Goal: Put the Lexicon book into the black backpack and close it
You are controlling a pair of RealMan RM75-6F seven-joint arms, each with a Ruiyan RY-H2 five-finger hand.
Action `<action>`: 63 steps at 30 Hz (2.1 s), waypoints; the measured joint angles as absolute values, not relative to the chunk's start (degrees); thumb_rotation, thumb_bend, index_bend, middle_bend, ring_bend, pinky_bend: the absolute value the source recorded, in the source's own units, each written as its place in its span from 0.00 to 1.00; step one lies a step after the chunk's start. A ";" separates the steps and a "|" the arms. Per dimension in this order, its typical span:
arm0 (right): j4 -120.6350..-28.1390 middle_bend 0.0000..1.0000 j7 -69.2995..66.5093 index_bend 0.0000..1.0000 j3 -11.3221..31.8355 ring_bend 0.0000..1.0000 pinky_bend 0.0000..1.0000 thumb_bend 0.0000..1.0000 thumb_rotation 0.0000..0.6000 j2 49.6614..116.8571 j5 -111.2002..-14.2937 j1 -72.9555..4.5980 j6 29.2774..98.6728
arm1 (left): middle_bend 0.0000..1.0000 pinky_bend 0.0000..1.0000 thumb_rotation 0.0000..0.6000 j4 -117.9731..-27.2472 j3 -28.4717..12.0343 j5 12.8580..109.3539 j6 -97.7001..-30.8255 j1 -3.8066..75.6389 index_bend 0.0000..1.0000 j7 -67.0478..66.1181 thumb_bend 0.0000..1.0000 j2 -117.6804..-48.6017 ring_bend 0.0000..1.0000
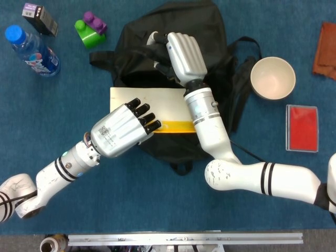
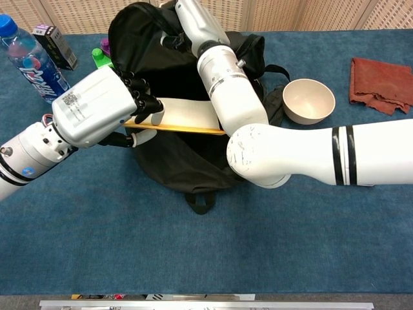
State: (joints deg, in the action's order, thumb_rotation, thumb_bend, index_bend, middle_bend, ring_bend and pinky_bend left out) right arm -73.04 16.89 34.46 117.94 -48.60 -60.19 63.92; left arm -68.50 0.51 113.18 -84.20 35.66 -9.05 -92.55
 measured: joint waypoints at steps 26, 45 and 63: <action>-74.74 0.63 16.09 0.69 35.02 0.62 0.86 1.00 1.00 117.98 -45.92 -60.47 63.86 | 0.69 0.60 1.00 -68.10 -1.14 111.77 -83.46 38.88 0.75 -10.45 0.34 -95.91 0.53; -77.79 0.63 14.81 0.69 35.98 0.62 0.87 1.00 1.00 116.68 -43.59 -60.28 63.86 | 0.69 0.60 1.00 -61.98 -1.43 109.02 -79.50 41.14 0.73 -12.32 0.34 -101.97 0.53; -78.54 0.63 13.84 0.69 35.82 0.62 0.87 1.00 1.00 116.47 -43.18 -60.46 64.36 | 0.69 0.60 1.00 -55.81 -0.48 109.79 -77.88 44.23 0.71 -16.61 0.33 -104.28 0.53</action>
